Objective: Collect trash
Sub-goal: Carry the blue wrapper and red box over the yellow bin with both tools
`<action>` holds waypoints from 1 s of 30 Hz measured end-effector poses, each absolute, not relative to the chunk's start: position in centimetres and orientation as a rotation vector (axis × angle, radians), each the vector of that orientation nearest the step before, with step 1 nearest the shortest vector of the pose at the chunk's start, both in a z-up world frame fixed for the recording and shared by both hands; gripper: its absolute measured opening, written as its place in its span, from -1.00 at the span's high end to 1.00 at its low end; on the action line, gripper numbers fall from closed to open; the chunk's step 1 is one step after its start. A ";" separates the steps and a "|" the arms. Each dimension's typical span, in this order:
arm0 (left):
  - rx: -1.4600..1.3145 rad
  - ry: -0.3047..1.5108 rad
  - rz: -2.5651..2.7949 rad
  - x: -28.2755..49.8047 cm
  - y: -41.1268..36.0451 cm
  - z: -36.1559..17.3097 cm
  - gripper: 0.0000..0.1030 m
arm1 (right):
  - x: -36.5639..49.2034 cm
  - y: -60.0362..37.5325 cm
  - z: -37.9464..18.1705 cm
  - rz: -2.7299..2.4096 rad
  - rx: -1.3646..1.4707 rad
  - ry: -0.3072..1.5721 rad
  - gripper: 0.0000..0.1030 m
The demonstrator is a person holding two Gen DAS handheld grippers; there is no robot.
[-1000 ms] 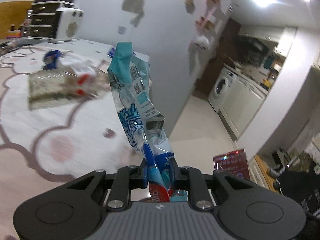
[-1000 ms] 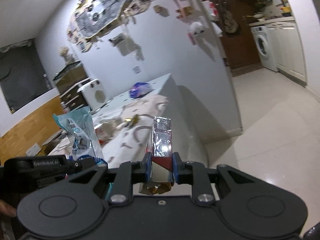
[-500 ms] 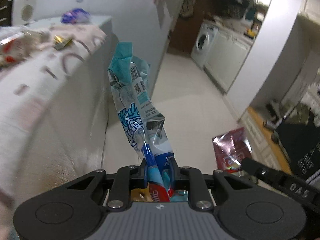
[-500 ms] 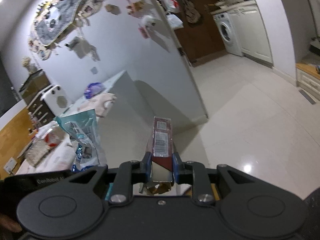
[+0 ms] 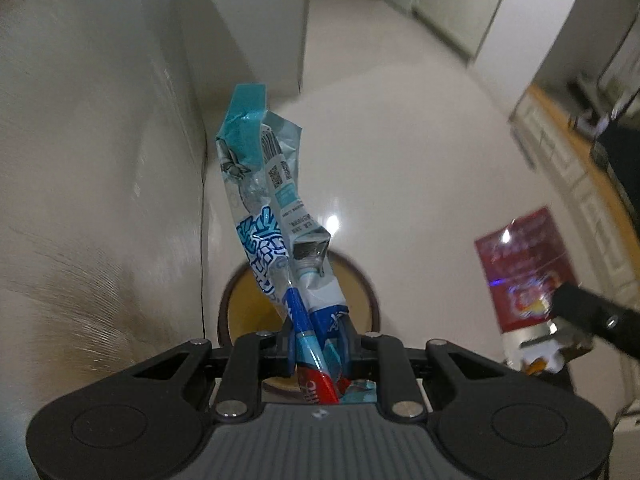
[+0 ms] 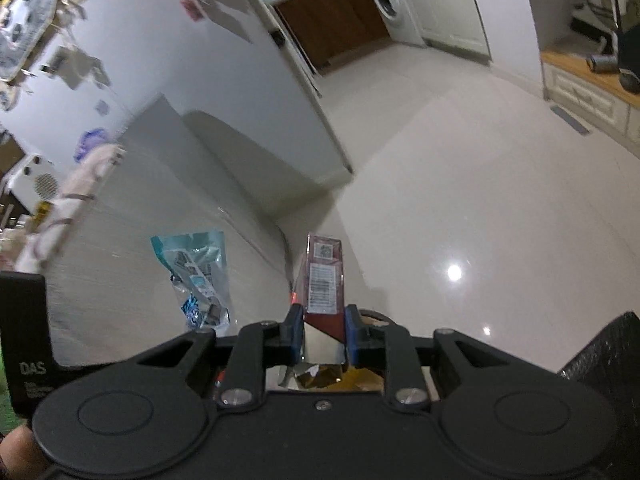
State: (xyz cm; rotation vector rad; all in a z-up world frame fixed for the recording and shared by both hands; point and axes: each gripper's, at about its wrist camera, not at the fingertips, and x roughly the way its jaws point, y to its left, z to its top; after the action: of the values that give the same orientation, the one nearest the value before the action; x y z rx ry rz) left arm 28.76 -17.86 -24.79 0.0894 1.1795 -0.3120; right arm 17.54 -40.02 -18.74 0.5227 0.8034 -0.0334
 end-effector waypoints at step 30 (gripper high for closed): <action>0.015 1.684 -0.302 39.7 -14.6 -49.0 0.33 | 28.7 -36.6 -37.8 -0.083 0.531 1.181 0.57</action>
State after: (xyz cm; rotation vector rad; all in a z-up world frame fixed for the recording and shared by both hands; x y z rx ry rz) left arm 39.70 -14.64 -49.05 0.0148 1.6840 -0.3022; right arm 28.67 -36.64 -37.80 0.5309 1.1813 -0.0827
